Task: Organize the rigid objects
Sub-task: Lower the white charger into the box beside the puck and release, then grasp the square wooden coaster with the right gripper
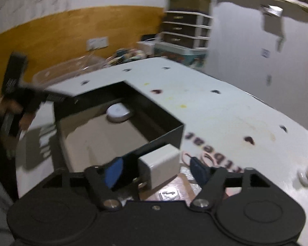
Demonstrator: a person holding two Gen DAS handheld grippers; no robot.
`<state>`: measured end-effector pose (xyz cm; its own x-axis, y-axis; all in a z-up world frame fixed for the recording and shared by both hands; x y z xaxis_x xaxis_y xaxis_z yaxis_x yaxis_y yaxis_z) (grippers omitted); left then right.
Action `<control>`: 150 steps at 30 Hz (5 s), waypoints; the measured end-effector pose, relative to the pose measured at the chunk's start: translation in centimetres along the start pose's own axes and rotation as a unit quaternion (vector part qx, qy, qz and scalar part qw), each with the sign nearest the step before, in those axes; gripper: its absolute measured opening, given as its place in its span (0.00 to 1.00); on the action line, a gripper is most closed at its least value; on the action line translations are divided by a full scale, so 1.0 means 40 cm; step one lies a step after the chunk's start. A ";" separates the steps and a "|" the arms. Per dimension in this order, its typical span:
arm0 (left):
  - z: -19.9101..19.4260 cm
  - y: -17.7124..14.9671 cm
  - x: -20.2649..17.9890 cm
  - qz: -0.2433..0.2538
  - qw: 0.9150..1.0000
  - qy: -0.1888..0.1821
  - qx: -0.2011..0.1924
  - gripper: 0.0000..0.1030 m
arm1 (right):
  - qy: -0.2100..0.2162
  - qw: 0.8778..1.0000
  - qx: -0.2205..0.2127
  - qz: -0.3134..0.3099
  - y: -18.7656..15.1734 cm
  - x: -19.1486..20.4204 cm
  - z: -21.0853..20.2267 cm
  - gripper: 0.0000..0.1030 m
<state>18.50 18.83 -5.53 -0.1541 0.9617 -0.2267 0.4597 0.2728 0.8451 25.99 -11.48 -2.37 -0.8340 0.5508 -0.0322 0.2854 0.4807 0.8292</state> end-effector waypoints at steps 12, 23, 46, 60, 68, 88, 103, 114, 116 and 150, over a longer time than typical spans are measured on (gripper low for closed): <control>0.007 0.005 -0.005 -0.002 1.000 0.008 0.004 0.06 | 0.131 0.990 0.036 -0.049 0.029 -0.104 0.092 0.65; 0.009 0.005 0.001 -0.003 1.000 0.013 0.003 0.06 | 0.163 0.985 0.040 -0.045 -0.004 -0.109 0.127 0.54; 0.003 -0.002 0.002 -0.007 1.000 0.007 -0.006 0.06 | 0.113 0.990 0.044 -0.072 0.200 0.061 0.162 0.54; 0.004 -0.008 0.009 -0.006 1.000 -0.008 -0.015 0.07 | 0.047 0.971 0.188 -0.142 0.219 0.147 0.405 0.54; 0.004 -0.007 0.014 -0.010 1.000 -0.012 -0.017 0.07 | 0.031 0.973 0.170 -0.154 0.236 0.174 0.402 0.62; 0.007 -0.002 0.014 -0.009 1.000 -0.006 -0.011 0.07 | 0.008 0.995 0.058 -0.084 0.273 0.115 0.203 0.81; 0.005 0.003 0.002 -0.005 1.000 0.008 -0.007 0.06 | -0.057 0.997 -0.050 0.017 0.195 0.024 0.013 1.00; 0.004 0.006 -0.009 0.004 1.000 0.022 -0.004 0.07 | -0.114 0.983 -0.073 0.124 0.013 -0.053 -0.057 1.00; 0.005 0.009 -0.012 0.005 1.000 0.024 -0.002 0.07 | -0.118 0.980 -0.065 0.149 -0.022 -0.063 -0.051 1.00; 0.011 0.013 -0.016 0.008 1.000 0.029 0.005 0.07 | -0.053 0.995 0.012 0.079 -0.154 -0.025 0.085 0.84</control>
<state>19.21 18.34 -5.16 -0.1973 0.9629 -0.1842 0.4720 0.2579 0.8430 26.69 -12.67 -9.34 -0.7240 0.6887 0.0378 0.4211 0.3979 0.8151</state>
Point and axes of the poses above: each gripper's, at about its wrist camera, not at the fingertips, and z roughly the way its jaws point, x to its left, y to its top, the point moved 2 cm from there along z, roughly the way its jaws point, and after that the axes turned 4 degrees about -x, right-handed, at the moved point
